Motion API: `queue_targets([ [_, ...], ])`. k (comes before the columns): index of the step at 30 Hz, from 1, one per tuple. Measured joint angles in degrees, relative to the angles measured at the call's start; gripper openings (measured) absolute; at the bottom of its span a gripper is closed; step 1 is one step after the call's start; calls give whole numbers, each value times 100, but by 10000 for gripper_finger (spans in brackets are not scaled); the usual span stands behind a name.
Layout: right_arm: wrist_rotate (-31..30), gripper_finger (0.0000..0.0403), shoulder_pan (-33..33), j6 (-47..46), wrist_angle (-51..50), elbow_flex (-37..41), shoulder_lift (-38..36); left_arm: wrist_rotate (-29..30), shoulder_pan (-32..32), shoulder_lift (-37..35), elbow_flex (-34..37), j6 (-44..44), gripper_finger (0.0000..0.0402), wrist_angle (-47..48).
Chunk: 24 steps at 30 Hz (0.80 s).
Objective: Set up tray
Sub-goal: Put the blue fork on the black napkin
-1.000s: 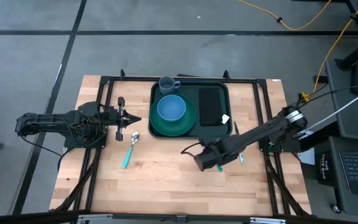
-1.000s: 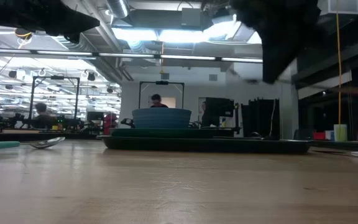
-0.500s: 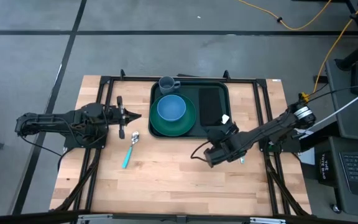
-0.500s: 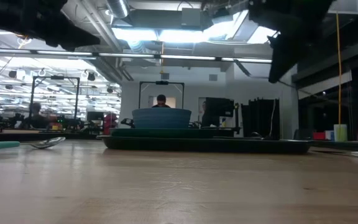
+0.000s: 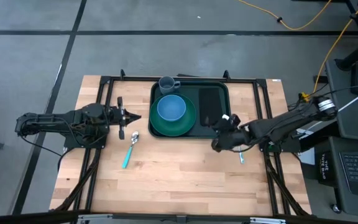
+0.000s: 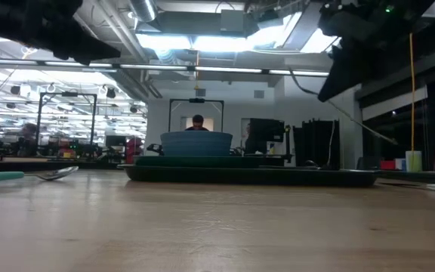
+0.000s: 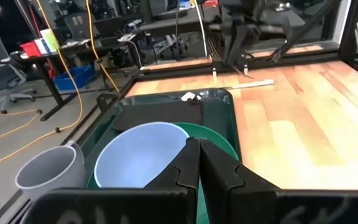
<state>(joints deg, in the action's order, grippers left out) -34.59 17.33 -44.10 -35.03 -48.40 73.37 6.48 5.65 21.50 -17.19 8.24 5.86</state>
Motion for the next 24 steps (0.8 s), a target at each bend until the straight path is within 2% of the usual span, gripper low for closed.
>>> queue_targets([
  [4, 127, 14, -262, 922, 636, 107, -190, -2, 0, 2, 0, 1, 2, 80],
  [9, 387, 14, -662, 1362, 1128, 109, -197, -7, 0, 2, 0, 1, 4, 67],
  [14, 532, 14, -1194, 1098, 1154, 94, -195, -4, 0, 2, 0, 3, 4, 21],
  [17, 885, 14, -1596, 814, 1087, -25, -173, -2, 0, 2, 0, 3, 2, -176],
  [24, 1299, 14, -2463, 371, 778, -314, -173, -7, 0, 2, 0, 3, 6, -344],
])
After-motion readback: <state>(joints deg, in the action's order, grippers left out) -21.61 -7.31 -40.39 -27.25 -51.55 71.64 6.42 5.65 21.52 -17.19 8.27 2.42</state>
